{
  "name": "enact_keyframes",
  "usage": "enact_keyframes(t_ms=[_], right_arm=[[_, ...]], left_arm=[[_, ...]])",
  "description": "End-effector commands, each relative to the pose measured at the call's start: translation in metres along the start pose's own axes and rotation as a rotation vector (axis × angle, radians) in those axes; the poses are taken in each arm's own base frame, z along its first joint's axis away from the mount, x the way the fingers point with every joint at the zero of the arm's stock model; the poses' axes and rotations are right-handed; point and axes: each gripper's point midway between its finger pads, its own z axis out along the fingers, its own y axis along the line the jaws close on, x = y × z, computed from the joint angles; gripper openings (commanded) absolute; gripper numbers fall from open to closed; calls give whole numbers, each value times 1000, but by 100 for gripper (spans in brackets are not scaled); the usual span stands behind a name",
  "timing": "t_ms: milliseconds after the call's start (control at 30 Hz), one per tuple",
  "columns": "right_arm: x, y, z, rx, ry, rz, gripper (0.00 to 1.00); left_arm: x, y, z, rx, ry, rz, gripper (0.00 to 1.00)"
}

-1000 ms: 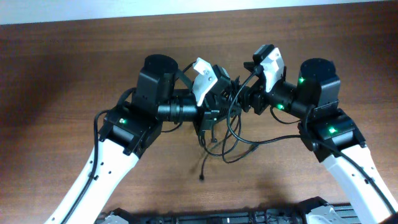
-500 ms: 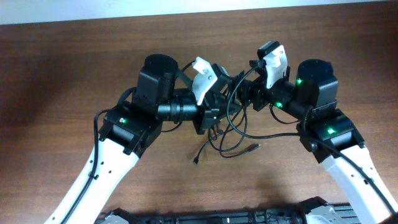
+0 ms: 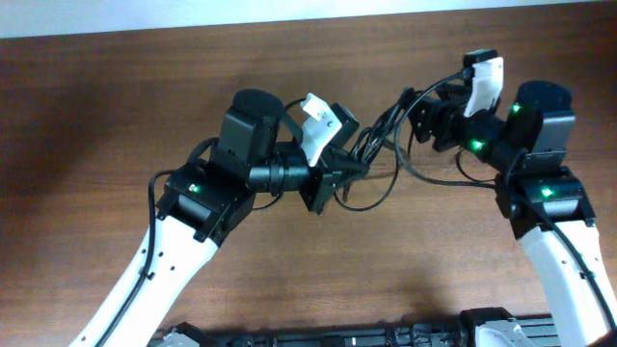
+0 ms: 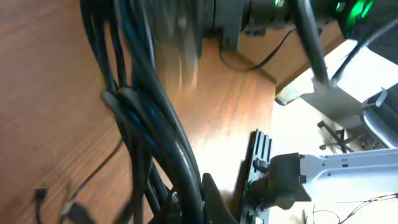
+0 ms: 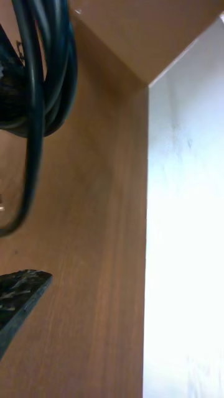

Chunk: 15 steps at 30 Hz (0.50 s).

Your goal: Untangle cables

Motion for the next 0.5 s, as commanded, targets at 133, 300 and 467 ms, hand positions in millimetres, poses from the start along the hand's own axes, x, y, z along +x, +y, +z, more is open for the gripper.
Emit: enact_keyframes(t_ms=[133, 300, 467], right_arm=[[-14, -51, -14, 189, -56, 80, 72], [-15, -53, -16, 176, -59, 87, 72], [-9, -12, -14, -55, -21, -47, 72]], left_arm=[[-1, 10, -20, -11, -17, -43, 0], [-3, 24, -29, -47, -37, -60, 0], [-7, 35, -36, -76, -57, -70, 0]])
